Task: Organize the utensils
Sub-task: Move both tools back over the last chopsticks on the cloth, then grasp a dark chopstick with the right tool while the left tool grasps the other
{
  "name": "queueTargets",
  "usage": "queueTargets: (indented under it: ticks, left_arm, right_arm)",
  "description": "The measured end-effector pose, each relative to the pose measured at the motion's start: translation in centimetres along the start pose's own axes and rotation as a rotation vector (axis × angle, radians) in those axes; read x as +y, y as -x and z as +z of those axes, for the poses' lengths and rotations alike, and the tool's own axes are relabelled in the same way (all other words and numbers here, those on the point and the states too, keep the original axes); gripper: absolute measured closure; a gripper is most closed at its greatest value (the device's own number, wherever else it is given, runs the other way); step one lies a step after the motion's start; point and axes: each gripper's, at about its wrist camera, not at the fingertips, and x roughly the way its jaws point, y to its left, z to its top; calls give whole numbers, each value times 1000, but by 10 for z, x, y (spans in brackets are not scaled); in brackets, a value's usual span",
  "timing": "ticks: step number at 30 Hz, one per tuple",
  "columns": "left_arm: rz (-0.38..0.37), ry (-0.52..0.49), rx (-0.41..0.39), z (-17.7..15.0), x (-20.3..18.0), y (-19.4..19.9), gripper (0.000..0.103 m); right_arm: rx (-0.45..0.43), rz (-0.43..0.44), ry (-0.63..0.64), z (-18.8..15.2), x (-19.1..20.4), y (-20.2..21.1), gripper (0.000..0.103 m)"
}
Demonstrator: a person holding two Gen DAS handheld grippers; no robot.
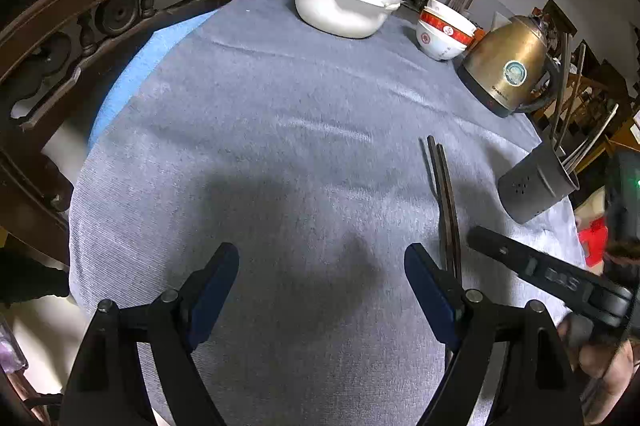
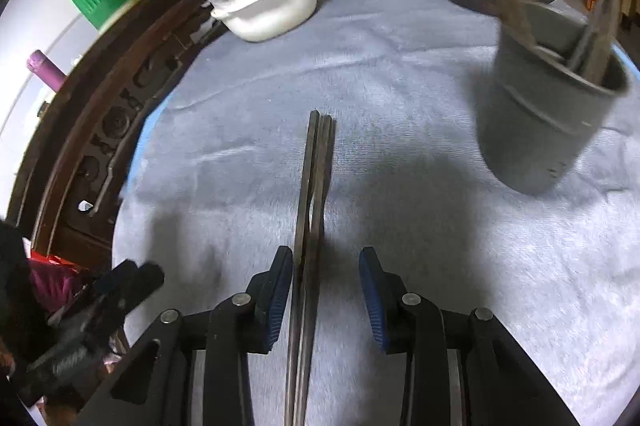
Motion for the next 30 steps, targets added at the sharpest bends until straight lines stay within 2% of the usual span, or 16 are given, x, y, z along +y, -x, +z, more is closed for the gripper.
queueTargets:
  ticks: [4,11,16,20,22,23,27,30]
  left_arm:
    - [-8,-1,3,-1,0,-2,18]
    - [-19,-12,17,3,-8,-7,18]
    - [-24,-50,24,7,-25,-12,18]
    - [-16,-56,16,9,-30,-10,18]
    - [-10,-63,25,10,-33,-12,18]
    - [-10,-69,31,11,-35,-12,18]
    - [-13,-112,46,15,-56,-18,18]
    - [-17,-164,79,14,-82,-28,18]
  right_arm:
    - [43,-22,15,1,6,-14,72]
    - [49,-82,29,3,-1,-9,78]
    - [75,-54,2,5,-14,-7,77]
    - [55,-51,-3,8,-13,-9,77]
    - [63,-60,-1,9,-15,-8,91]
    - [73,-58,7,7,-17,-7,94]
    - [96,-117,68,-6,-33,10,97]
    - [103,-139,56,-15,-57,24,97]
